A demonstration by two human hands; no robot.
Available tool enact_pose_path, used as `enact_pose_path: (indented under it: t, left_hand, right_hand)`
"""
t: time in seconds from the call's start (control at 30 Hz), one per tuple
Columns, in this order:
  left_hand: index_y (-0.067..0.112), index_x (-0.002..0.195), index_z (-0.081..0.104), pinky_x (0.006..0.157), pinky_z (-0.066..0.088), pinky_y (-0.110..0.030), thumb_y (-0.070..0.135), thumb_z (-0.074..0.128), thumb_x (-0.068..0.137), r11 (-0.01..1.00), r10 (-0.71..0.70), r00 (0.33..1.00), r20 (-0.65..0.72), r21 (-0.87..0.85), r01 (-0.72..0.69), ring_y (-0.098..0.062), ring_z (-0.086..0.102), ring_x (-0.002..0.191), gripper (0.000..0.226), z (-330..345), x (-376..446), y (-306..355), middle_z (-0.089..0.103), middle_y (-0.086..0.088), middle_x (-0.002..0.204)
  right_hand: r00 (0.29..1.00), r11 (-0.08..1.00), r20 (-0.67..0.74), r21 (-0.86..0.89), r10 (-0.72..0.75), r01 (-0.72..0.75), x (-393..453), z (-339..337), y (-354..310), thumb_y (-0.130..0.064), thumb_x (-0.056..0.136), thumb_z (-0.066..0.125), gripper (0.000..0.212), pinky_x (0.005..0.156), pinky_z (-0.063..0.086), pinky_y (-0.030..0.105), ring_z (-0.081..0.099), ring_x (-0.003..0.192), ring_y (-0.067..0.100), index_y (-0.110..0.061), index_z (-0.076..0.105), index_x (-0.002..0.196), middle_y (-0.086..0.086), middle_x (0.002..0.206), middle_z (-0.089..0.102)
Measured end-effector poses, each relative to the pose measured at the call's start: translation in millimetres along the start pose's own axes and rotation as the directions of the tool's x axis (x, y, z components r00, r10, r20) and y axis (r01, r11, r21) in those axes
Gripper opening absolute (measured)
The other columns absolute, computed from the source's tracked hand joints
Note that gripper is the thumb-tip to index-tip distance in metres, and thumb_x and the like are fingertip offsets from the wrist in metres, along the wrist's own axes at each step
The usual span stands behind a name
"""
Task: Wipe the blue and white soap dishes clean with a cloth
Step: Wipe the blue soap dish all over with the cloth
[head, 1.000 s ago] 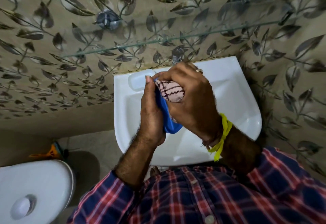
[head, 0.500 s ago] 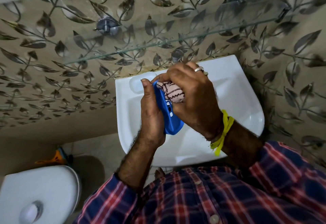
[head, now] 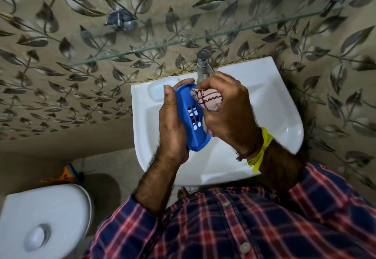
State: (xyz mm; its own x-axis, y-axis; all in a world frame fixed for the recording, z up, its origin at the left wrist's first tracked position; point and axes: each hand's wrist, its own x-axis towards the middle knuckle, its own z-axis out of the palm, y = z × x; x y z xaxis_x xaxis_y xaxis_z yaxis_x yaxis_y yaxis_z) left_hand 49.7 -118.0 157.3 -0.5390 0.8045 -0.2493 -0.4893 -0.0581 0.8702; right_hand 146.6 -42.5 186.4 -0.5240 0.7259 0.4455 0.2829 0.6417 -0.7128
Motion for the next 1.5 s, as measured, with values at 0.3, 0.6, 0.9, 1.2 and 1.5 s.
enact_pose_path:
  t: [0.3, 0.6, 0.9, 1.2, 1.5]
  left_hand:
    - [0.008, 0.134, 0.061, 0.104, 0.050, -0.056, 0.070, 0.035, 0.092, 0.999, 0.005, 1.000, -0.030, 0.044, -0.003, -0.043, 0.066, 0.116, 0.079, 1, 0, 4, 0.069, -0.025, 0.122]
    - [0.028, 0.120, 0.072, 0.097, 0.056, -0.055, 0.079, 0.041, 0.080, 0.994, 0.019, 0.999, -0.047, 0.104, -0.014, -0.031, 0.073, 0.105, 0.072, 6, -3, 6, 0.077, -0.009, 0.114]
    - [0.002, 0.131, 0.062, 0.105, 0.044, -0.067, 0.068, 0.044, 0.090, 0.996, 0.051, 0.999, -0.011, 0.075, -0.050, -0.043, 0.062, 0.114, 0.080, 1, -4, -1, 0.065, -0.032, 0.126]
    - [0.005, 0.123, 0.066, 0.099, 0.050, -0.061, 0.064, 0.039, 0.091, 0.994, 0.047, 0.998, -0.045, 0.096, -0.043, -0.041, 0.066, 0.107, 0.072, 3, 0, 9, 0.069, -0.022, 0.114]
    - [0.013, 0.114, 0.072, 0.098, 0.050, -0.057, 0.069, 0.045, 0.088, 0.994, 0.055, 0.998, -0.008, 0.090, -0.054, -0.036, 0.068, 0.104, 0.067, 7, 1, 7, 0.073, -0.016, 0.110]
  right_hand:
    - [0.995, 0.997, 0.074, 0.016, -0.071, 0.070, -9, 1, -10, 0.002, 0.066, 0.066, 0.029, 0.073, 0.052, 0.040, 0.061, 0.086, 0.027, -0.007, 0.072, 0.093, 0.004, 0.092, 0.068]
    - [0.977, 0.985, -0.152, 0.114, 0.149, -0.132, 6, -8, 1, -0.007, 0.079, 0.080, 0.011, 0.075, 0.054, 0.027, 0.067, 0.078, 0.021, -0.004, 0.072, 0.086, 0.009, 0.085, 0.071]
    - [0.997, 0.997, -0.022, -0.018, 0.079, -0.079, 1, 4, 2, -0.005, 0.076, 0.076, 0.012, 0.069, 0.053, 0.039, 0.063, 0.078, 0.025, -0.003, 0.069, 0.086, 0.008, 0.085, 0.068]
    - [0.997, 0.997, -0.021, -0.004, 0.075, -0.075, 7, 7, 1, -0.006, 0.077, 0.077, 0.014, 0.067, 0.054, 0.037, 0.064, 0.073, 0.028, 0.002, 0.069, 0.085, 0.014, 0.083, 0.069]
    - [0.985, 0.988, -0.076, 0.051, 0.152, -0.149, 11, 7, 3, -0.010, 0.079, 0.077, 0.013, 0.066, 0.053, 0.032, 0.064, 0.071, 0.025, 0.000, 0.068, 0.082, 0.011, 0.080, 0.069]
